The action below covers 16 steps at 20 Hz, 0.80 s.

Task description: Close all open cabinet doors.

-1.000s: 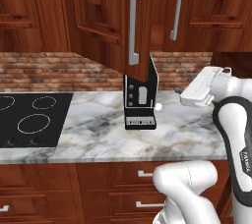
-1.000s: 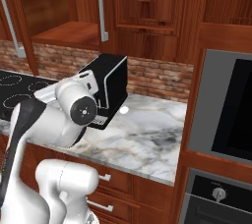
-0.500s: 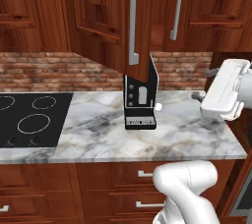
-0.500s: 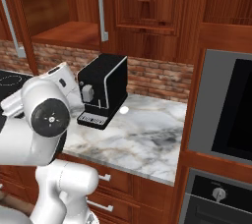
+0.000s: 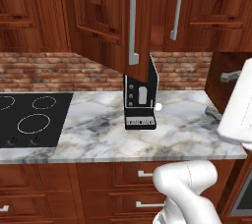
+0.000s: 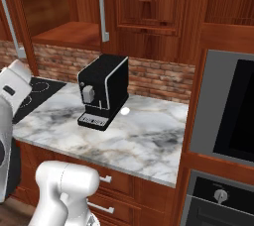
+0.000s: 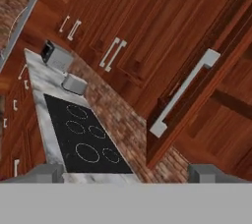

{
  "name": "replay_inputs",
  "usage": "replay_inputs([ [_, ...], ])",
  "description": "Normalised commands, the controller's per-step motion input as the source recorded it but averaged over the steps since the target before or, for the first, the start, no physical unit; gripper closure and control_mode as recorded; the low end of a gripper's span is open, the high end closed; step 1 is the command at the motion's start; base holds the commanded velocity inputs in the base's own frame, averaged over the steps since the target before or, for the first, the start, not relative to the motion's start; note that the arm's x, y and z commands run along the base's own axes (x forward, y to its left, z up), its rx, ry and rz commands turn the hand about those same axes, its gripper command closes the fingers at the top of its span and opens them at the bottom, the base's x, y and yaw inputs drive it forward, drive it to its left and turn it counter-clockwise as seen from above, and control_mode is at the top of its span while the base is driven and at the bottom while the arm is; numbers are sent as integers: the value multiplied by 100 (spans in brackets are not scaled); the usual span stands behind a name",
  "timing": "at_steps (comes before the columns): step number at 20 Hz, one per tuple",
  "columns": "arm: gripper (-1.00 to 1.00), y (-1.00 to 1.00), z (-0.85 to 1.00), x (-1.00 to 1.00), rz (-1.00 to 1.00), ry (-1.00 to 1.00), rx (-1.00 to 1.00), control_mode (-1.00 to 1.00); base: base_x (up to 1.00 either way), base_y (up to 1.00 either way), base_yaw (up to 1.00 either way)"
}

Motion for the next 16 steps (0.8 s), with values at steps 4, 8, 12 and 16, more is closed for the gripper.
replay_inputs([
  [4,-100,59,1,-10,-3,-4,-9,-100,0,0,0],
  [8,-100,67,0,8,-10,-4,-12,-100,0,0,0],
  [12,-100,65,1,30,-13,-5,-13,-100,0,0,0],
  [16,-100,52,9,37,-13,-6,-17,-100,0,0,0],
])
